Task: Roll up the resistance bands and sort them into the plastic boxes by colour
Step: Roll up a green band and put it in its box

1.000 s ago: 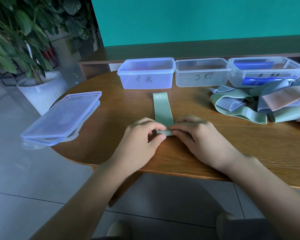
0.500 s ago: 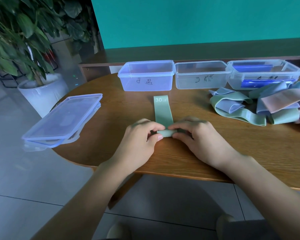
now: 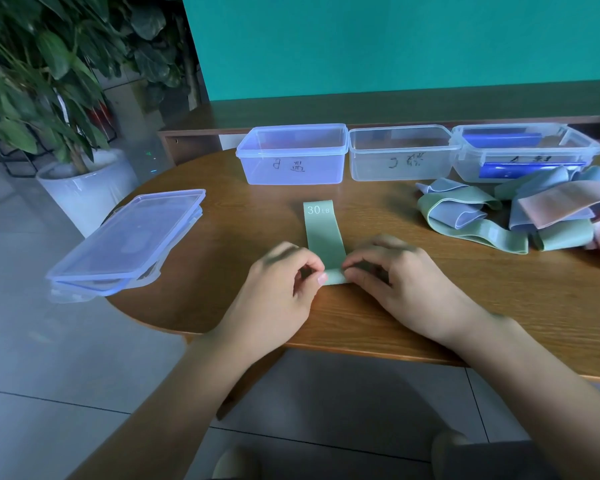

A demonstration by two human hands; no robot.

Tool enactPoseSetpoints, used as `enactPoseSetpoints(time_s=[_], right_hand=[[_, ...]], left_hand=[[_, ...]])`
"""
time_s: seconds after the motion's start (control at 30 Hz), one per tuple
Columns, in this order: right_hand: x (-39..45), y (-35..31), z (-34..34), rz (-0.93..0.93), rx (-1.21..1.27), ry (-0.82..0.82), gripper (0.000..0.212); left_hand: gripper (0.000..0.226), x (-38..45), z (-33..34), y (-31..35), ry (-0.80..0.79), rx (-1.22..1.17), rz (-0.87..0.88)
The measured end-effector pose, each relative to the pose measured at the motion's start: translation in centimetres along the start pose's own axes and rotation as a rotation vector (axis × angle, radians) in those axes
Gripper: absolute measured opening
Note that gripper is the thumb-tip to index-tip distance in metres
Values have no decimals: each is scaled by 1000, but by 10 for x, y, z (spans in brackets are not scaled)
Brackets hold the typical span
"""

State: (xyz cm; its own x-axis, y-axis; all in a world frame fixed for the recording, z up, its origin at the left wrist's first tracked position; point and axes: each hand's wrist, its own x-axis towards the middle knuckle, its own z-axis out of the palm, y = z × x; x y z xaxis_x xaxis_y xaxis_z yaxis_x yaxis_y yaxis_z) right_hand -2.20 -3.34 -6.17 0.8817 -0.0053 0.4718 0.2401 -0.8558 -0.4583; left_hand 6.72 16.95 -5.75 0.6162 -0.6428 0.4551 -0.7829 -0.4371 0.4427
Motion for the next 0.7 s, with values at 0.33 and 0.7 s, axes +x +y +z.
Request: enactPoseSetpoints(time_s=[0.33, 0.7], right_hand=[[10, 7, 4, -5, -30, 4, 20], [16, 15, 15, 8, -5, 3, 27]], left_hand=[[27, 11, 2, -9, -22, 5, -83], [12, 22, 1, -14, 2, -61, 33]])
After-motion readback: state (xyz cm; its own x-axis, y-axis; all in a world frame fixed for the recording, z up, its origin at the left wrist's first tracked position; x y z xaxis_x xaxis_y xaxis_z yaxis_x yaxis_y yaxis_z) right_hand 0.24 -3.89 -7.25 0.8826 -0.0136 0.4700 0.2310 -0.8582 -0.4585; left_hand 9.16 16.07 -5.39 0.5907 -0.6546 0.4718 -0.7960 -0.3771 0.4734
